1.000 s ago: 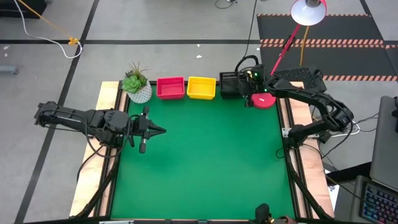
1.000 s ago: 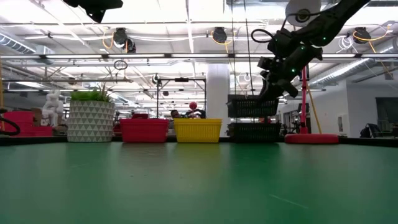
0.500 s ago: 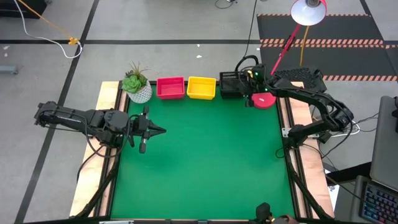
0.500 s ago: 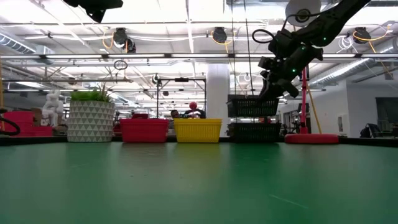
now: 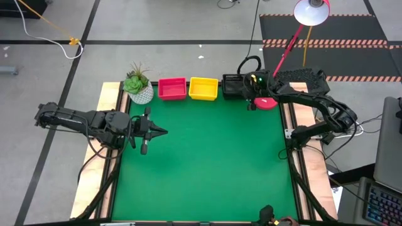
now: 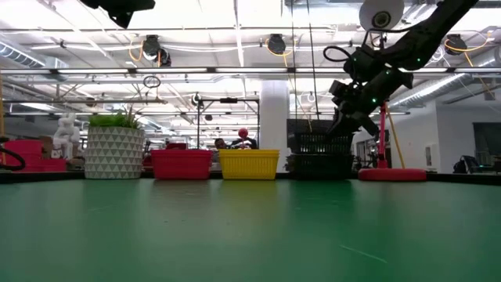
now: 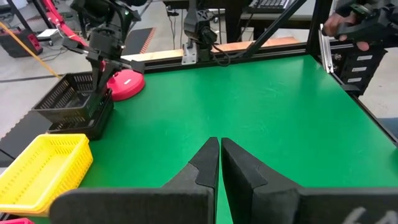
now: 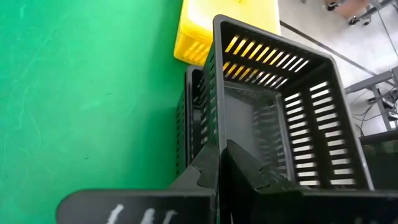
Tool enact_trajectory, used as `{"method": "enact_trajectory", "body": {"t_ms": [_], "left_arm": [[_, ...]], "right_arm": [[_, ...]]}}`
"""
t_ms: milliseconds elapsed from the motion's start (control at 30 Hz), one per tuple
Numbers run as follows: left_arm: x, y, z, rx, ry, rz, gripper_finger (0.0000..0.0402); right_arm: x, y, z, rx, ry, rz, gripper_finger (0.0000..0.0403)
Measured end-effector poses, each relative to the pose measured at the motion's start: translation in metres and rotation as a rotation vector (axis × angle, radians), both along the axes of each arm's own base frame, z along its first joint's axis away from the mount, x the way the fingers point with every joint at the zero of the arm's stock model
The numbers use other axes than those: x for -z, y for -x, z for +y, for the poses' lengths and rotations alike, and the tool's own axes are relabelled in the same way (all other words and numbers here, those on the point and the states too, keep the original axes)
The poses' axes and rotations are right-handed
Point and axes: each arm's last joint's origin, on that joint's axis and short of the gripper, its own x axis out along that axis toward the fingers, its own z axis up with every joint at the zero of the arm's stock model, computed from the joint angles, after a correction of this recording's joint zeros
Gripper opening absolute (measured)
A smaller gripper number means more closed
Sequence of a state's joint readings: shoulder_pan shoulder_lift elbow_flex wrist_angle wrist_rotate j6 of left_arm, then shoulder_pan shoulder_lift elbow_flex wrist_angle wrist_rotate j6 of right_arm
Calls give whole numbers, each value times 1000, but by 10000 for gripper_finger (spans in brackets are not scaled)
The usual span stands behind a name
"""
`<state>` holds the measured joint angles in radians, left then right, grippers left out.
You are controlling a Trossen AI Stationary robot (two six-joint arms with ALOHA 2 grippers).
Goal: Stack baskets by color
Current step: Stack the black basket on the stacked black baskets, then return to Home Position
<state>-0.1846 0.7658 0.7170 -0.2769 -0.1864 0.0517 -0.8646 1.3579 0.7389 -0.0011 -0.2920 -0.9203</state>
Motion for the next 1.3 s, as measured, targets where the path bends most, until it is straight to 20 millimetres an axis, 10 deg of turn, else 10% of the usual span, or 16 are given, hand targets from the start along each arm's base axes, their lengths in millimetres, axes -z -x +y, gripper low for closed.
{"method": "enact_trajectory", "body": {"t_ms": [600,867,1300], "left_arm": [[7,-16,-1,1,-35,23,21],[11,-22,3,-14,-72,50,21],[11,-22,5,-30,-54,46,21]], "right_arm": [[20,-3,-9,7,-37,41,8],[23,-3,-10,16,-39,50,70],[-19,0,18,85,-47,-52,155]]}}
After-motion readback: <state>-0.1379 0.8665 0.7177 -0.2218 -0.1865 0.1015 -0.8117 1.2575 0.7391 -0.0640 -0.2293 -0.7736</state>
